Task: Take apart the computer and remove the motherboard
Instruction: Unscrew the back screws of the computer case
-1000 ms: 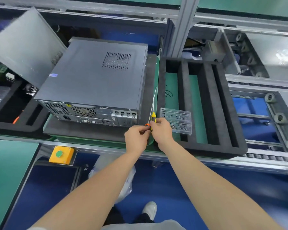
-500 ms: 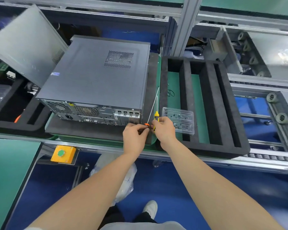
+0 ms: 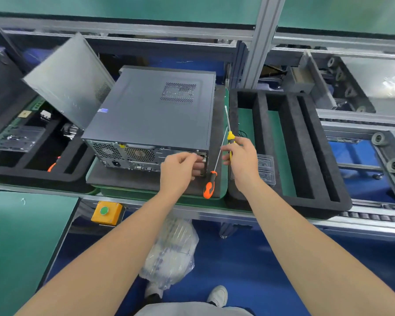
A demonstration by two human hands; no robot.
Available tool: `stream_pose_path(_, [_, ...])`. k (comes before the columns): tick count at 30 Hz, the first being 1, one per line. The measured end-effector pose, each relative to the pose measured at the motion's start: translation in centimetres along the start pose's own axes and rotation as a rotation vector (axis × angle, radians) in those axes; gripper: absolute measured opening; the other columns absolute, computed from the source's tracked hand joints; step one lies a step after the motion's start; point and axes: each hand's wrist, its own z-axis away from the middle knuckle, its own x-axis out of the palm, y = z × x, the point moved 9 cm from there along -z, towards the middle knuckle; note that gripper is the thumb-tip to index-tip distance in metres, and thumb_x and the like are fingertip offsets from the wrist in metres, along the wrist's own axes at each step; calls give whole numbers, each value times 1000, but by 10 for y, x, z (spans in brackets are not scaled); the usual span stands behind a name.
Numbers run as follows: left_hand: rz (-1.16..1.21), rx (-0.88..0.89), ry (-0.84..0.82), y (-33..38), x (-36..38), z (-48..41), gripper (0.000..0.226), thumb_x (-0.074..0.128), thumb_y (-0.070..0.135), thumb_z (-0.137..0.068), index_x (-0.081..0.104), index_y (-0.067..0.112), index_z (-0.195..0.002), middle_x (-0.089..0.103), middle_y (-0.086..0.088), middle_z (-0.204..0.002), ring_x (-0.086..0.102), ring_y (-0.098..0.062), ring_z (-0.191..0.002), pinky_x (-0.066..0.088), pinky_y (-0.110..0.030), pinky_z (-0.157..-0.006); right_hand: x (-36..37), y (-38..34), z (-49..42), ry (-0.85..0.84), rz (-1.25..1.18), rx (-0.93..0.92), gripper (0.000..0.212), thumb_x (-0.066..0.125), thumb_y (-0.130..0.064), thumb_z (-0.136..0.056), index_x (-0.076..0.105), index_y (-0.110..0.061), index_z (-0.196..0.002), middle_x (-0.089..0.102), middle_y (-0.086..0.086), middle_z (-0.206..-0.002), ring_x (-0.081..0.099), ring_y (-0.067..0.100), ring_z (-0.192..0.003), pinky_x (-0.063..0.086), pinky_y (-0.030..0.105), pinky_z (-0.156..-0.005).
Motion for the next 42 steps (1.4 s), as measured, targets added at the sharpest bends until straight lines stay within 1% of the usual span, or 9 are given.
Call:
stream_pose_path(5, [131, -161, -139, 8, -17, -9, 21, 60, 25, -98, 79, 18, -101, 81, 0, -90, 78, -24, -85, 65, -39, -77, 19, -30, 29, -65, -45, -34, 17, 52, -24, -101, 63, -14, -109, 62, 6, -74, 46, 14, -46, 38, 28, -44])
stream_pose_path(11, [205, -296, -417, 3, -8, -8, 25, 66, 30, -96, 72, 15, -115, 80, -7, -100, 78, -25, -94, 61, -38, -88, 42, -29, 76, -138, 17, -18, 30, 48, -27, -106, 71, -9, -104, 54, 4, -59, 45, 19, -43, 40, 30, -46])
stream_pose_path(17, [430, -371, -626, -6, 4, -5, 26, 55, 25, -103, 67, 11, -121, 78, -9, -113, 75, -27, -105, 57, -40, -94, 45, 9, 119, -93, 0, 111, 26, 50, -27, -105, 63, -4, -104, 63, 12, -71, 47, 22, -40, 36, 27, -42])
stream_pose_path(20, [436, -407, -673, -12, 12, -2, 21, 57, 23, -102, 70, 12, -115, 78, -9, -112, 74, -27, -105, 56, -38, -95, 45, 28, 136, -38, 10, 177, 24, 51, -29, -105, 60, -7, -105, 69, 14, -72, 44, 21, -39, 35, 25, -43])
stream_pose_path(24, [419, -433, -709, -21, 18, 4, 18, 60, 18, -103, 70, 9, -114, 78, -7, -100, 72, -24, -100, 59, -32, -81, 46, 38, 146, 17, 6, 187, 32, 48, -28, -104, 60, 0, -114, 64, 19, -72, 37, 24, -38, 29, 25, -42])
stream_pose_path(28, [392, -398, -712, -20, 17, 0, 21, 60, 16, -103, 71, 9, -120, 75, -2, -91, 73, -19, -90, 59, -30, -78, 54, 43, 144, 28, -23, 227, 38, 47, -33, -103, 66, -4, -117, 59, 9, -64, 33, 19, -40, 23, 23, -40])
stream_pose_path(32, [374, -355, -706, -14, 18, -8, 20, 57, 10, -104, 70, 8, -119, 72, -2, -88, 75, -15, -81, 60, -28, -73, 59, 47, 137, 37, -75, 269, 34, 47, -38, -103, 69, -14, -111, 54, 5, -62, 31, 14, -41, 21, 24, -44])
stream_pose_path(37, [373, -341, -708, -13, 21, -12, 20, 56, 7, -104, 69, 10, -119, 74, -2, -86, 76, -19, -88, 61, -29, -70, 57, 49, 134, 39, -113, 274, 28, 49, -35, -101, 68, -19, -90, 52, 7, -64, 30, 13, -43, 19, 27, -47])
stream_pose_path(42, [383, -343, -702, -15, 23, -12, 21, 57, 7, -104, 69, 11, -120, 75, -4, -89, 76, -21, -91, 61, -31, -74, 56, 53, 133, 42, -118, 279, 28, 49, -36, -101, 69, -19, -90, 52, 6, -63, 30, 13, -45, 20, 27, -48])
